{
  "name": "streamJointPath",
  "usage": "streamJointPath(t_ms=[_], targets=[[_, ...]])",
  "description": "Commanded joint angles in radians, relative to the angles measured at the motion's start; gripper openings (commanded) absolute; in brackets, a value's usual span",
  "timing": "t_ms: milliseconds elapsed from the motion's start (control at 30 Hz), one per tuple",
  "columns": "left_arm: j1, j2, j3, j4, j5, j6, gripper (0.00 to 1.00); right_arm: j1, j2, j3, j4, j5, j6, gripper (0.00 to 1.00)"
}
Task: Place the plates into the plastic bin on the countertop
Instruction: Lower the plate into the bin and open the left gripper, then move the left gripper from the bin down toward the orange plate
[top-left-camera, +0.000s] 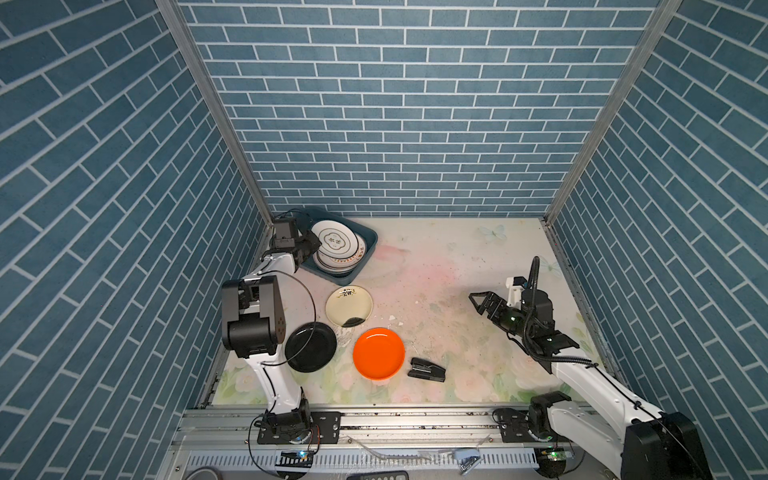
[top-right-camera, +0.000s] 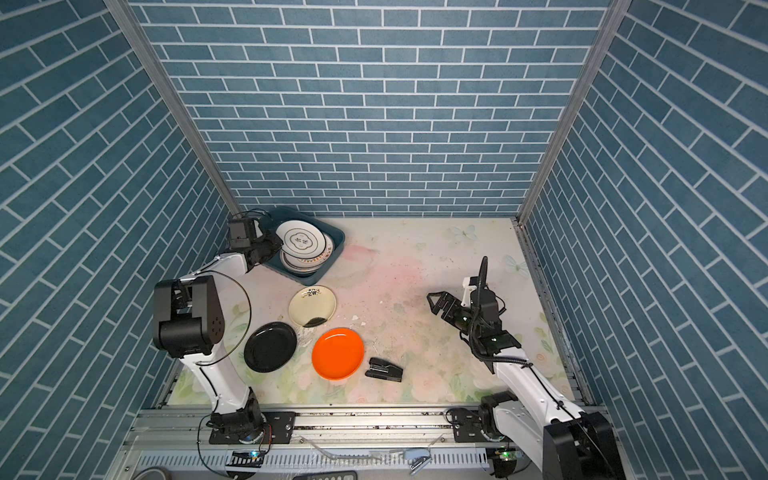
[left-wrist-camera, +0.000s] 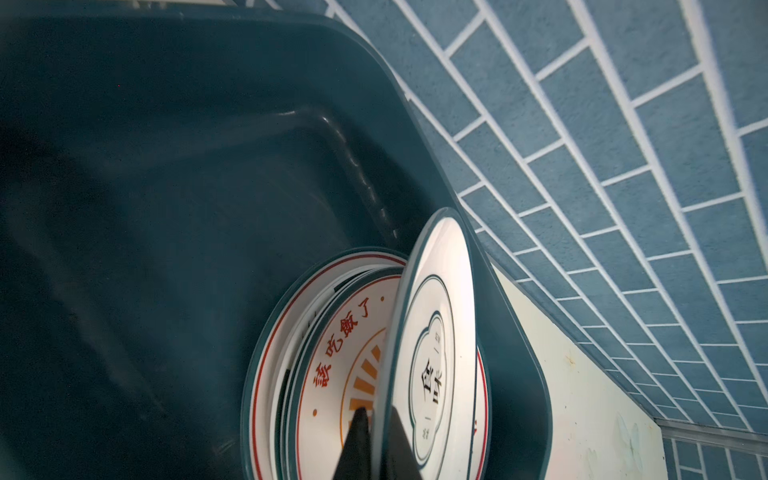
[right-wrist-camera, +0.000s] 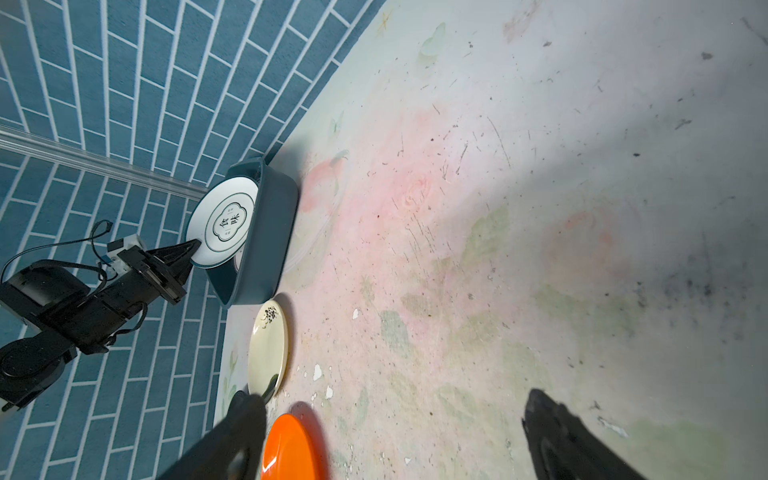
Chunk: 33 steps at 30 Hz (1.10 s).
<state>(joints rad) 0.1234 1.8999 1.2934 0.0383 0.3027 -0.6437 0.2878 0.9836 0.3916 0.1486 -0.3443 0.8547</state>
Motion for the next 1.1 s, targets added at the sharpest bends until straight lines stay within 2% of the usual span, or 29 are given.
streamJointPath(t_ms=[0,100,167,233,367,467,533,600,867,1067], targets=[[0.004,0.019,0.032,0.002,0.047,-0.002,0.11,0.002,0.017,0.014,0.005,0.008,-0.032,0.96],[0.003,0.023,0.036,-0.002,0.049,0.007,0.27,0.002,0.025,0.019,0.011,0.008,-0.031,0.96],[0.002,0.019,0.034,0.008,0.057,0.024,0.42,0.001,0.027,0.021,0.012,0.008,-0.031,0.96],[-0.001,0.001,0.017,0.041,0.064,0.035,0.51,0.002,0.031,0.023,0.014,0.010,-0.030,0.96],[-0.008,-0.034,-0.022,0.097,0.067,0.060,0.63,0.001,0.053,0.037,0.001,0.008,-0.032,0.95],[-0.018,-0.050,-0.021,0.084,0.063,0.083,0.69,0.002,0.075,0.050,0.000,-0.002,-0.034,0.95],[-0.027,-0.061,-0.020,0.070,0.051,0.102,0.77,0.002,0.083,0.055,0.000,-0.007,-0.030,0.95],[-0.034,-0.077,-0.026,0.070,0.033,0.121,0.99,0.001,0.084,0.055,-0.001,-0.006,-0.029,0.95],[-0.050,-0.158,-0.061,0.034,-0.097,0.173,1.00,0.002,0.065,0.049,-0.014,-0.011,-0.030,0.95],[-0.104,-0.279,-0.113,-0.007,-0.214,0.208,1.00,0.004,0.068,0.052,0.007,-0.053,-0.031,0.95]])
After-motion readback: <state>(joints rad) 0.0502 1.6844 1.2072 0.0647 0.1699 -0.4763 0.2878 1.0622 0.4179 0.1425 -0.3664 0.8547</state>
